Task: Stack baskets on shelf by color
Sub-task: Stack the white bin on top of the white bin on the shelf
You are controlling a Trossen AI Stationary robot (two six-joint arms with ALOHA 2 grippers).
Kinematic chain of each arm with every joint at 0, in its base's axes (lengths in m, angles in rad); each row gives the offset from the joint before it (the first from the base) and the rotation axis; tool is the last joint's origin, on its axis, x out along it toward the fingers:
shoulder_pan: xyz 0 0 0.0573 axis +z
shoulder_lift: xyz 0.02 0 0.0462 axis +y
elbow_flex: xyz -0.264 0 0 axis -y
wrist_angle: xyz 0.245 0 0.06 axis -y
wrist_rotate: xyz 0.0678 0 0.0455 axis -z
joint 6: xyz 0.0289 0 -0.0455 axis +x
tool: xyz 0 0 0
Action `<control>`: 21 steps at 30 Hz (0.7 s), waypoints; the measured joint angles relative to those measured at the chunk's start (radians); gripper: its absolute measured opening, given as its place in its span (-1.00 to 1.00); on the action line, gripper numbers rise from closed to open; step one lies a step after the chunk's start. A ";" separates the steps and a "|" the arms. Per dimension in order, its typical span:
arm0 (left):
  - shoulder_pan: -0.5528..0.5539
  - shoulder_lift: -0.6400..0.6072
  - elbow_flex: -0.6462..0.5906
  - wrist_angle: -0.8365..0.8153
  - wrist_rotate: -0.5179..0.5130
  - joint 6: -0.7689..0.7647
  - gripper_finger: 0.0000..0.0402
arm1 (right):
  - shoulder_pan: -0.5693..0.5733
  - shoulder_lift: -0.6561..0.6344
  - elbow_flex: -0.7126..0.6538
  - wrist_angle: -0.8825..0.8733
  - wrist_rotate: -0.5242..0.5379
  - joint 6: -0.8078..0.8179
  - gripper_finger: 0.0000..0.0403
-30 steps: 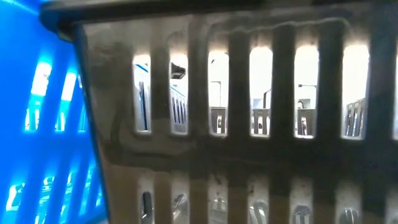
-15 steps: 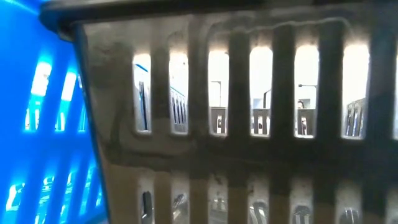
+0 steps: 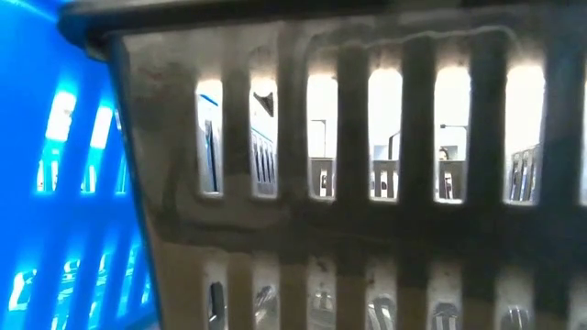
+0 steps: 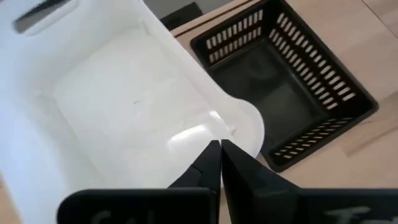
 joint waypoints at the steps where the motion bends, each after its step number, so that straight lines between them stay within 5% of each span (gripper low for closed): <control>1: -0.002 0.000 0.000 -0.003 -0.009 -0.005 -1.00 | 0.000 0.000 0.000 0.000 0.000 0.000 -0.99; 21: -0.041 -0.002 0.002 -0.022 0.068 -0.002 -1.00 | 0.000 0.000 0.000 0.000 -0.001 0.000 -0.99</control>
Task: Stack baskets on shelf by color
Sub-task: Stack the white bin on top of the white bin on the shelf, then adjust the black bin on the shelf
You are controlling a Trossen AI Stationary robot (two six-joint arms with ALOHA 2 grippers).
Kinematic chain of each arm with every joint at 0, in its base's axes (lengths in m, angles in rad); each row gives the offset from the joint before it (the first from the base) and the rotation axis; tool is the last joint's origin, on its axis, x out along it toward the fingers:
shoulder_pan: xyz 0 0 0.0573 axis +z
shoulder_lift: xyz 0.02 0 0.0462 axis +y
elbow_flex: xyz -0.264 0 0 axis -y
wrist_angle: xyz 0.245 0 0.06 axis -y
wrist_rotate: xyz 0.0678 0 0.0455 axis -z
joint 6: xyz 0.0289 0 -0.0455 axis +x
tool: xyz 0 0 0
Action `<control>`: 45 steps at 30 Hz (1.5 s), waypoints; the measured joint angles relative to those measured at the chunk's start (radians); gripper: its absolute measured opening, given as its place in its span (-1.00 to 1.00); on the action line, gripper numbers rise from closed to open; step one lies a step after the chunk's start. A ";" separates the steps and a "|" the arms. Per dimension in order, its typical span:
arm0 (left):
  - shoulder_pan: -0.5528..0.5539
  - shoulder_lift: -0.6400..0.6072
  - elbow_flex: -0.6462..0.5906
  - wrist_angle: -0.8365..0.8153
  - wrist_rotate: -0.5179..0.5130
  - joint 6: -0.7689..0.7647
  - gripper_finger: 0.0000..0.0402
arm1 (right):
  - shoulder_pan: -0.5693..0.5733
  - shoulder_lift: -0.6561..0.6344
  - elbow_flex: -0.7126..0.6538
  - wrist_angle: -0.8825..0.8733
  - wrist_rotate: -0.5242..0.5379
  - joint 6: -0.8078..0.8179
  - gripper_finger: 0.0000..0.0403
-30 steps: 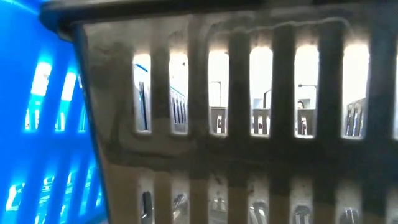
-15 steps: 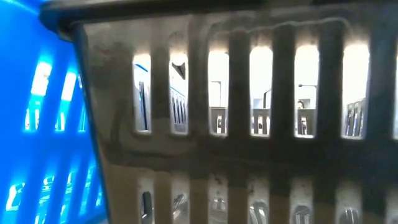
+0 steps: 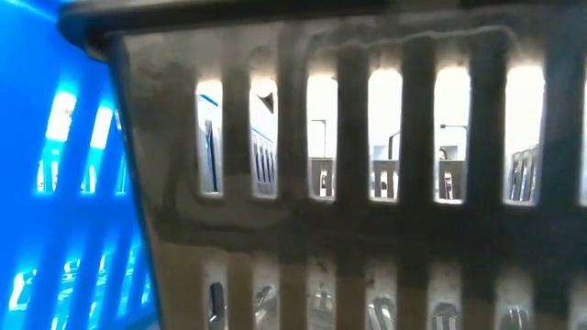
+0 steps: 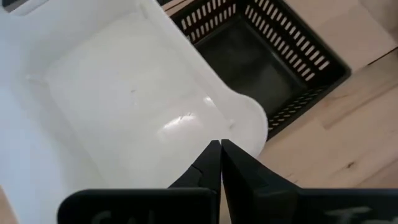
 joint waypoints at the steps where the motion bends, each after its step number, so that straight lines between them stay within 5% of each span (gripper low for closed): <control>1: 0.000 0.000 0.000 -0.008 0.000 0.000 -1.00 | 0.000 0.000 0.000 0.000 0.000 0.000 -0.99; 11: -0.001 0.001 0.013 -0.057 -0.090 -0.019 -1.00 | 0.000 0.000 0.000 0.000 0.000 0.000 -0.99; 29: -0.043 0.000 0.323 -0.077 -0.302 0.216 -1.00 | 0.002 0.028 -0.121 -0.023 -0.015 0.173 -0.97; 45: -0.070 0.000 0.330 -0.302 -0.310 0.158 -1.00 | -0.002 0.411 -0.331 0.263 -0.305 0.181 -0.99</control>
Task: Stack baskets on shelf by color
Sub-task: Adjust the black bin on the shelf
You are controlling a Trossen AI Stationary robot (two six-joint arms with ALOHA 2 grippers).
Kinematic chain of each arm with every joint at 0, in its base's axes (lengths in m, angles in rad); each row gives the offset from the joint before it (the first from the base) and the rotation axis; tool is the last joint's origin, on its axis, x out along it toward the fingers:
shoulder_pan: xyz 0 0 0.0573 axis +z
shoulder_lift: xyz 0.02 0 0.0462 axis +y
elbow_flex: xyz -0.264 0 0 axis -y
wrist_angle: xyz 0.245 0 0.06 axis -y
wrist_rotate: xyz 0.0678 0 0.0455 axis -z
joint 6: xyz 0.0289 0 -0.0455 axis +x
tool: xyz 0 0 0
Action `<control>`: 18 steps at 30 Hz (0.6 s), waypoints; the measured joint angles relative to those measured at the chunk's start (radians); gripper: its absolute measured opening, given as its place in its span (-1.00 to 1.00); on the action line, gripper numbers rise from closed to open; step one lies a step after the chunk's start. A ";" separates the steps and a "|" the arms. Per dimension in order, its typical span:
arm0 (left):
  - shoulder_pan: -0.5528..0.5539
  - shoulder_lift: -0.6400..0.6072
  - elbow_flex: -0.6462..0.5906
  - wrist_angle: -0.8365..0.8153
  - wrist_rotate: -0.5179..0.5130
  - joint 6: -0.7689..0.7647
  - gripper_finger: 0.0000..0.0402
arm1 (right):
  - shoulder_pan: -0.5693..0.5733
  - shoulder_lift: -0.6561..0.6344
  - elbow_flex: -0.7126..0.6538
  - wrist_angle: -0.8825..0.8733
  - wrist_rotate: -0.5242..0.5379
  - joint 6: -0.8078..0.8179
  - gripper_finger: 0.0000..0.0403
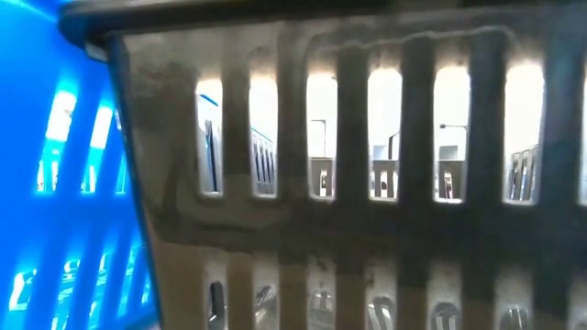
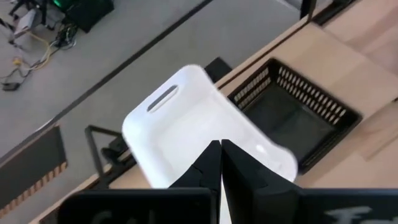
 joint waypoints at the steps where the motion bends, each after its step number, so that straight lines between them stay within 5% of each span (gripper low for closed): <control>1: -0.003 0.000 0.000 -0.017 0.000 -0.002 -1.00 | 0.000 0.028 -0.002 0.014 -0.015 -0.009 -0.99; 11: -0.067 -0.020 0.000 -0.257 -0.022 -0.134 -1.00 | -0.123 0.350 -0.063 0.456 -0.358 -0.155 -1.00; 18: -0.133 -0.057 0.000 -0.252 -0.066 -0.119 -1.00 | -0.211 0.606 -0.065 0.519 -0.475 -0.214 -1.00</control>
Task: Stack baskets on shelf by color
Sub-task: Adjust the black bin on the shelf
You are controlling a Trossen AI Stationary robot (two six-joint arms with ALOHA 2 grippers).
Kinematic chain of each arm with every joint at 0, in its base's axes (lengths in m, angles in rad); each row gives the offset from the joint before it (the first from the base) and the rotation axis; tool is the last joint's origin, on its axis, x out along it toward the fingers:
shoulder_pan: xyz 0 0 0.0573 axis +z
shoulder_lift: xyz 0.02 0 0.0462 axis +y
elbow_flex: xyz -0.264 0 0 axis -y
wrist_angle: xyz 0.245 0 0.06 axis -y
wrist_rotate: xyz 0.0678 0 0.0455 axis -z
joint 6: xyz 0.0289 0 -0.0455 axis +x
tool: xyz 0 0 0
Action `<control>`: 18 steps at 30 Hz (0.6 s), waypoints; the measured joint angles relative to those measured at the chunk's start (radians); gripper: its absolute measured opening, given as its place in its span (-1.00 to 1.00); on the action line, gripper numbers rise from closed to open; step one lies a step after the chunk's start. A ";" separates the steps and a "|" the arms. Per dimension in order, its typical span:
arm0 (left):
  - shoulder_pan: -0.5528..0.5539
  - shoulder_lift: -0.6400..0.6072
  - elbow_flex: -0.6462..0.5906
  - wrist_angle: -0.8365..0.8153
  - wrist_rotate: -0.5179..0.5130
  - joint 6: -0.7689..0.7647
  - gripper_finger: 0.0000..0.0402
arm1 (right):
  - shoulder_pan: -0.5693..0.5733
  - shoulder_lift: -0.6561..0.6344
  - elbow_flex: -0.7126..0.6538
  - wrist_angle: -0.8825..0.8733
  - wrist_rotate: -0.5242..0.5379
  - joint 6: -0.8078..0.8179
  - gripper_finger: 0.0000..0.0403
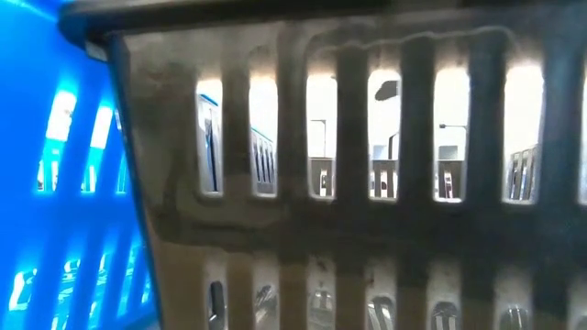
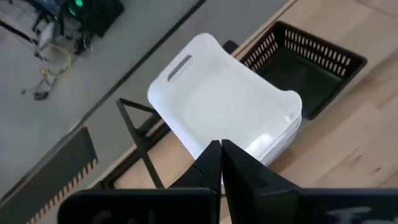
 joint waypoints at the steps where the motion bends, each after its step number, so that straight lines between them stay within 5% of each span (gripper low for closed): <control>1: -0.007 -0.004 0.000 0.000 -0.010 0.001 -1.00 | -0.003 0.037 0.001 0.016 -0.011 -0.009 -1.00; 9: -0.020 -0.018 0.000 -0.001 -0.014 0.003 -1.00 | -0.010 0.257 0.002 0.171 0.001 -0.061 -1.00; 18: -0.020 -0.019 0.000 0.000 -0.011 0.008 -1.00 | -0.020 0.295 0.023 0.210 0.266 -0.167 -1.00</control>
